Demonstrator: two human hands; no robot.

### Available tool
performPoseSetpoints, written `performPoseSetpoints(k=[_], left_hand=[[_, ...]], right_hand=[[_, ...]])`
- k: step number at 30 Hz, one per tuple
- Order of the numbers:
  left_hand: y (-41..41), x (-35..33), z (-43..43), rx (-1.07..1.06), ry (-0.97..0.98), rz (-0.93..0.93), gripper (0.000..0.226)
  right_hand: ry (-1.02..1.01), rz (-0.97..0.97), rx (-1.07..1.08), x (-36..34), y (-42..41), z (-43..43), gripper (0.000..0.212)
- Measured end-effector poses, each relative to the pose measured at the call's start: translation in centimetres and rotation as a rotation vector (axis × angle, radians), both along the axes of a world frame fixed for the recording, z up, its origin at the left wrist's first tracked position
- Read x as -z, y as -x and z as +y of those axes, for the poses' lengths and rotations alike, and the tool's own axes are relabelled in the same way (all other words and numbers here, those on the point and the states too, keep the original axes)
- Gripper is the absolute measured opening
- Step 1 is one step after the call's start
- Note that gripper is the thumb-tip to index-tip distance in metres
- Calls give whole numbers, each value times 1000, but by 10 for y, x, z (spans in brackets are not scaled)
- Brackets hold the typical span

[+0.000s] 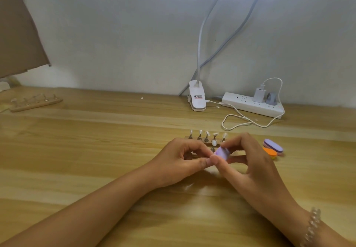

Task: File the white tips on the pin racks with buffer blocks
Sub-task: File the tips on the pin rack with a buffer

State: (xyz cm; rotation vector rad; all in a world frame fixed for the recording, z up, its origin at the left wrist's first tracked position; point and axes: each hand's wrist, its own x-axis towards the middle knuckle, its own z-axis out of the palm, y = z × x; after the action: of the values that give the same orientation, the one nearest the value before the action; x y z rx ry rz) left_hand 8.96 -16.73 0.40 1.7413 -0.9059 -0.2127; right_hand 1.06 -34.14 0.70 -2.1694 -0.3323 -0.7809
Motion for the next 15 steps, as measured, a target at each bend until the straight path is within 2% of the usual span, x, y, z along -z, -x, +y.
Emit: performPoseSetpoints(k=[3, 8, 10, 13, 15], left_hand=[[-1, 0, 1, 11, -7, -14, 18], [-1, 1, 1, -5, 18, -19, 7], [0, 0, 1, -6, 16, -30, 8], [-1, 1, 1, -6, 11, -23, 14], [-2, 1, 1, -6, 12, -25, 10]], right_hand=[[108, -53, -67, 4, 1, 5, 35], [-156, -16, 73, -2, -2, -6, 34], [-108, -58, 57, -1, -1, -4, 31], [86, -98, -58, 3, 1, 3, 30], [69, -55, -7, 2, 0, 0, 34]])
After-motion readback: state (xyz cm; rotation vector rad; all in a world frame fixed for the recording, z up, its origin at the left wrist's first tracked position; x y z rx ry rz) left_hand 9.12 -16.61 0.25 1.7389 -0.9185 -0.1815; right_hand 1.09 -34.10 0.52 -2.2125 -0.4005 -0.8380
